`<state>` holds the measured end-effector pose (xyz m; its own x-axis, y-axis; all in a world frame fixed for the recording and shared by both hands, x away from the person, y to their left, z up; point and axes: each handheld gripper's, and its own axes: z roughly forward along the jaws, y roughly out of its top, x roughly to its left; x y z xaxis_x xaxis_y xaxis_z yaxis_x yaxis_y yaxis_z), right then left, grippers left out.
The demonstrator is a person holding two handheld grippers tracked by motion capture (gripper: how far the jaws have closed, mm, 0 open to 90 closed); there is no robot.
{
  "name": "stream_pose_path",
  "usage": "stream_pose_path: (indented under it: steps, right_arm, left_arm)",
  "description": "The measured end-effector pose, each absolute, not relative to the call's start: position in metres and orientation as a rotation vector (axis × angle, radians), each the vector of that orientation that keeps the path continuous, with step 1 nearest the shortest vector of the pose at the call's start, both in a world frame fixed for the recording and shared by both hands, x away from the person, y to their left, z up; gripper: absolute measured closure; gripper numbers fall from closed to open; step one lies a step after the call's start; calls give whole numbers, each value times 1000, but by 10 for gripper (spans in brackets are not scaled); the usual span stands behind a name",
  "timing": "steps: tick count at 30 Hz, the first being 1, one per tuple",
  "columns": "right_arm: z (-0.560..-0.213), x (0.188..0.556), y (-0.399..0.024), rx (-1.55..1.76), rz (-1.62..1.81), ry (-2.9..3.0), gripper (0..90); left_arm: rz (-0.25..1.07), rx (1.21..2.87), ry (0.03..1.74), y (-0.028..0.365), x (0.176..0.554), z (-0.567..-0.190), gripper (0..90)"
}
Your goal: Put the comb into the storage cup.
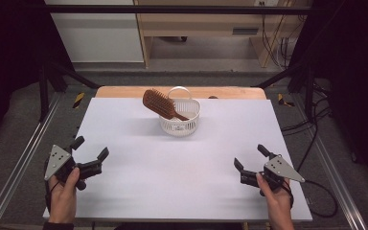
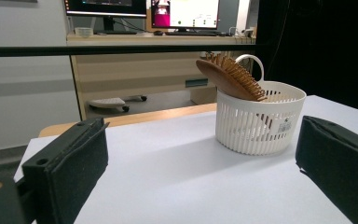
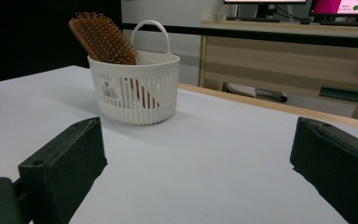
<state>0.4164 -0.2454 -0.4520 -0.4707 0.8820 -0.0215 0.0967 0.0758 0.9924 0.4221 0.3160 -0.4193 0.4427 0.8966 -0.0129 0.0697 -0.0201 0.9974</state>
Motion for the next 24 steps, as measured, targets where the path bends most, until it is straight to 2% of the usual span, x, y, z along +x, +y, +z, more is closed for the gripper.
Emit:
stream_pose_path:
  steps: [24]
  right_arm:
    - [-461, 414, -250, 991, 1465, 1676, 32]
  left_arm:
    - [779, 1481, 912, 320, 407, -450, 23]
